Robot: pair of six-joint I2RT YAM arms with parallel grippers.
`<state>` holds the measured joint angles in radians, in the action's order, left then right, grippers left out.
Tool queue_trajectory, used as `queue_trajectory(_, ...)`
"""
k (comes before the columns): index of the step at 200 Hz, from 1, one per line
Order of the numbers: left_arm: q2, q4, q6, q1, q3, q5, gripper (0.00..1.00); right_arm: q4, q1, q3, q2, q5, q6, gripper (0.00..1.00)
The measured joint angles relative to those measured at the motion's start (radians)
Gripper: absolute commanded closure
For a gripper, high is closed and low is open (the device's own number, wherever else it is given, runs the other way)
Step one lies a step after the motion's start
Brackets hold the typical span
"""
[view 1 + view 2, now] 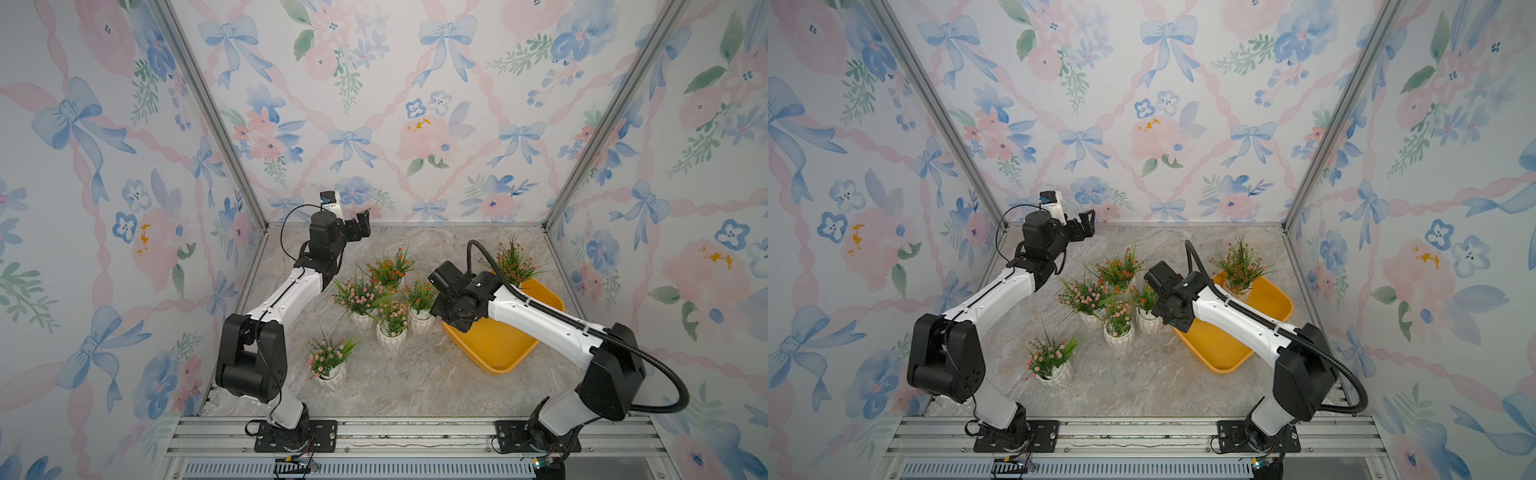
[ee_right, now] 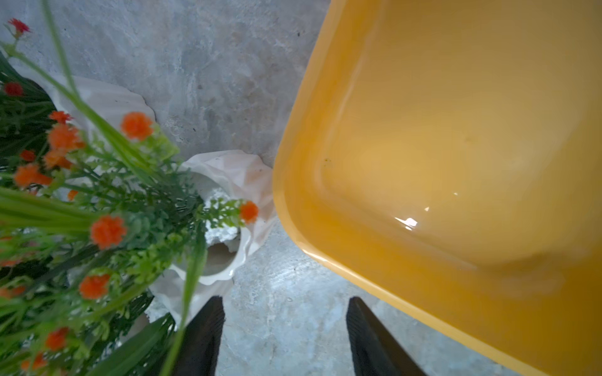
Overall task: Put the potted gypsophila into the storage box
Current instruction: Pick up the baby's breath potted plant from the center of the board.
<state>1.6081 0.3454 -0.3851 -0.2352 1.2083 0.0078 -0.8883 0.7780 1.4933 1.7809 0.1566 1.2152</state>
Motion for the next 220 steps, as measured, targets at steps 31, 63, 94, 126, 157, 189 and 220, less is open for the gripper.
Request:
queue_trajectory(31, -0.042, 0.063, -0.001, 0.003, -0.069, 0.001, 0.02, 0.032, 0.026, 0.024, 0.069, 0.001, 0.021, 0.47)
queue_trajectory(63, -0.074, 0.098, -0.001, 0.005, -0.107, 0.001, 0.02, 0.052, 0.031, 0.024, 0.103, 0.000, 0.029, 0.52)
queue_trajectory(94, -0.106, 0.107, -0.001, 0.012, -0.129, 0.002, 0.02, 0.072, 0.030, 0.040, 0.145, -0.008, 0.027, 0.58)
queue_trajectory(126, -0.115, 0.119, -0.005, 0.020, -0.134, 0.002, 0.02, 0.077, 0.025, 0.080, 0.198, -0.021, 0.025, 0.64)
queue_trajectory(157, -0.115, 0.127, -0.009, 0.027, -0.136, 0.001, 0.02, 0.053, 0.014, 0.105, 0.225, -0.026, 0.017, 0.67)
queue_trajectory(189, -0.115, 0.134, -0.014, 0.039, -0.143, 0.001, 0.02, 0.039, 0.008, 0.109, 0.232, -0.030, 0.011, 0.78)
queue_trajectory(220, -0.115, 0.144, -0.020, 0.050, -0.159, 0.000, 0.02, 0.025, 0.001, 0.131, 0.246, -0.034, 0.001, 0.86)
